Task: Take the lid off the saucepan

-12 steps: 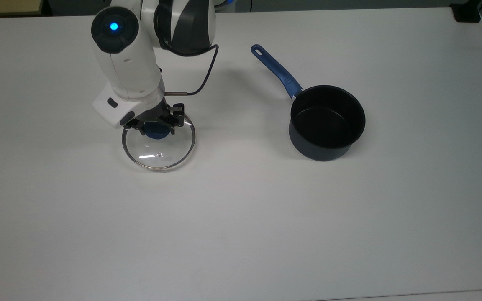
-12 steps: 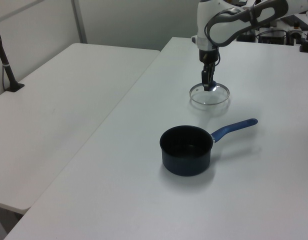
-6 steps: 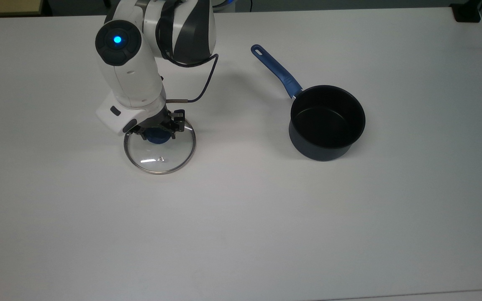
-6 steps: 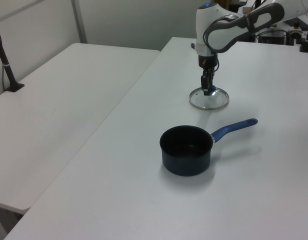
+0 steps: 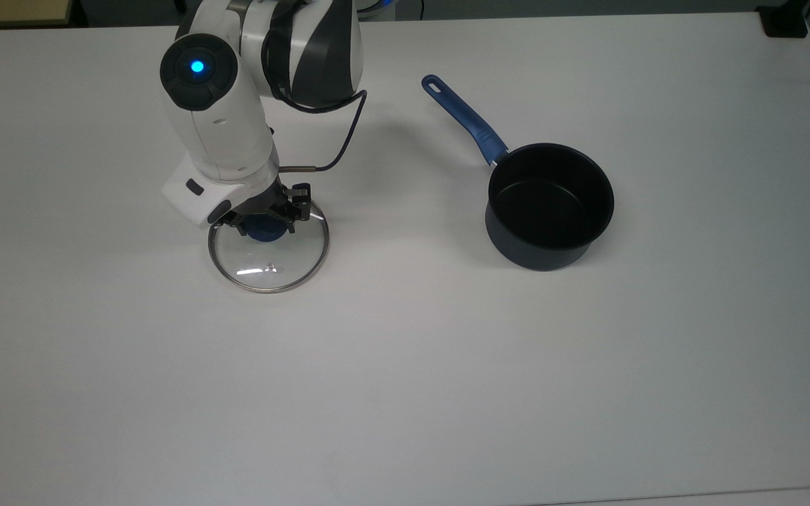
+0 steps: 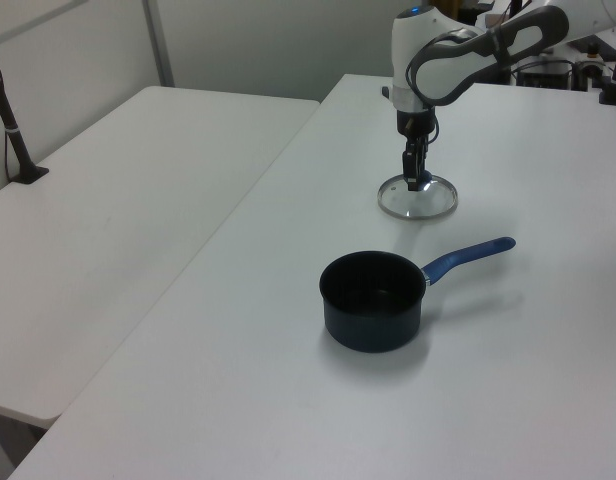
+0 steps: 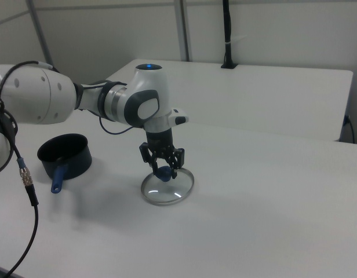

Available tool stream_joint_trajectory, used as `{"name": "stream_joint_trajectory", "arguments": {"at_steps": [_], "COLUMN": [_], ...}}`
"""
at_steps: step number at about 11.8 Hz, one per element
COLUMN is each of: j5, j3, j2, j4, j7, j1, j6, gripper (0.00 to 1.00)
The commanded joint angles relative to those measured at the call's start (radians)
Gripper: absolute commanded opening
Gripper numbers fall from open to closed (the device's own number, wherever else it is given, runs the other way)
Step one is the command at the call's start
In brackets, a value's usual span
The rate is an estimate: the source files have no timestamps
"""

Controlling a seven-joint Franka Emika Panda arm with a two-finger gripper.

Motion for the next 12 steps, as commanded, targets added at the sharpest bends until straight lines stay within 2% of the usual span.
{"name": "stream_joint_trajectory", "arguments": {"at_steps": [1, 7, 10, 12], "j5": [-0.011, -0.011, -0.011, -0.011], "j3": [0.009, 0.009, 0.009, 0.008], "j2": [0.016, 0.016, 0.015, 0.009], "j4": [-0.032, -0.032, -0.032, -0.030], "j7": [-0.020, -0.019, -0.019, -0.019], "j1": [-0.010, -0.010, -0.010, -0.010], "j6": [0.038, 0.037, 0.037, 0.035], "gripper": [0.49, 0.71, 0.98, 1.00]}}
